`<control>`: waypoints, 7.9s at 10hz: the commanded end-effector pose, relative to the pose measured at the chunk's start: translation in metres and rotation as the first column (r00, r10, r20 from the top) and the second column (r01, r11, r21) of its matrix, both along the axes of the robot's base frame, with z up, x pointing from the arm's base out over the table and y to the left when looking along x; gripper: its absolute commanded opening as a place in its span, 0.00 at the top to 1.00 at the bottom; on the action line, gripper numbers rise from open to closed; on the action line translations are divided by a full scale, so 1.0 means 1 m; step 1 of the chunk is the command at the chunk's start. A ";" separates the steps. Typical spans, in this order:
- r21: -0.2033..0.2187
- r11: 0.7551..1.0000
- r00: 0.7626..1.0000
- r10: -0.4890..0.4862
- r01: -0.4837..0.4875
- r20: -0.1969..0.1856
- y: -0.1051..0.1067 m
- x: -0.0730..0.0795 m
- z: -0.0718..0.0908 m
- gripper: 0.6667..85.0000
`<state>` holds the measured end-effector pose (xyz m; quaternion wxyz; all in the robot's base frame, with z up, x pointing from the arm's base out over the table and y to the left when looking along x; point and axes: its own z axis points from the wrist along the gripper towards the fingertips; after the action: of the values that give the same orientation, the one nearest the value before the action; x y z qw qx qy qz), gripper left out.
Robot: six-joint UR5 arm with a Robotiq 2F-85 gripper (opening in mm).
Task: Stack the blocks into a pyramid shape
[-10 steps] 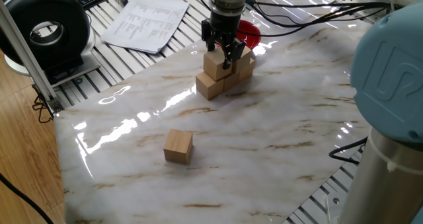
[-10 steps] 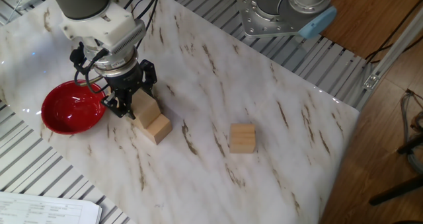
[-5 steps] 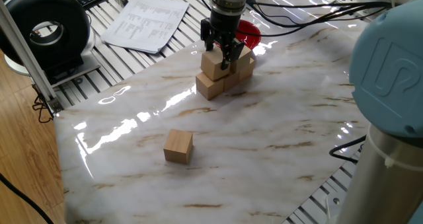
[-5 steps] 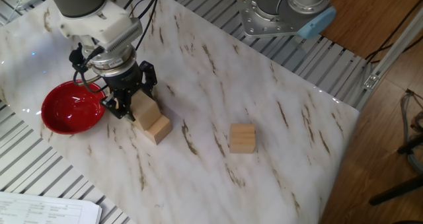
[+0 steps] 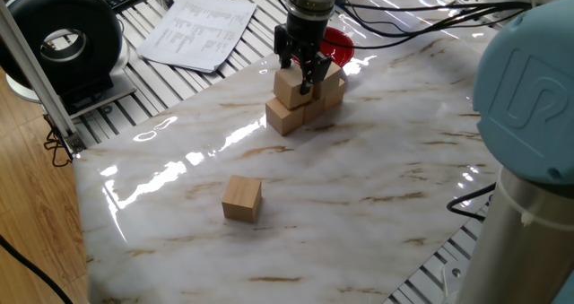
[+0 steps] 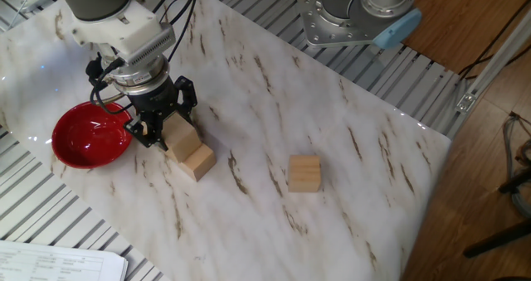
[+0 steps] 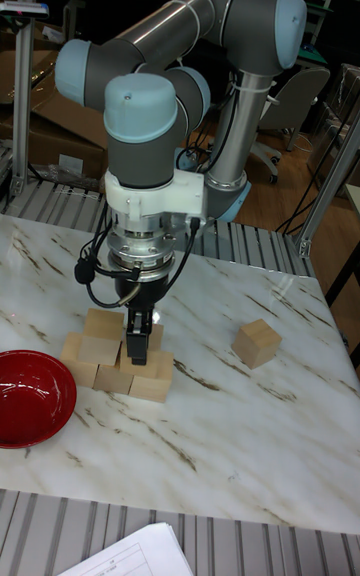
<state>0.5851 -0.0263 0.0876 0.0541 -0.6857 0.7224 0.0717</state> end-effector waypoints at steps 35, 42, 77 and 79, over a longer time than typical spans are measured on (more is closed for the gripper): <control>0.022 1.000 1.000 -0.016 0.016 -0.009 0.001 -0.015 -0.001 0.19; 0.031 0.999 1.000 -0.022 0.022 -0.012 0.002 -0.017 -0.001 0.18; 0.003 0.999 0.999 -0.033 0.033 0.026 -0.006 -0.011 -0.004 0.32; 0.009 0.999 0.999 -0.036 0.036 0.016 -0.005 -0.014 -0.004 0.32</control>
<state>0.5740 -0.0341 0.0815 0.0608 -0.6774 0.7307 0.0597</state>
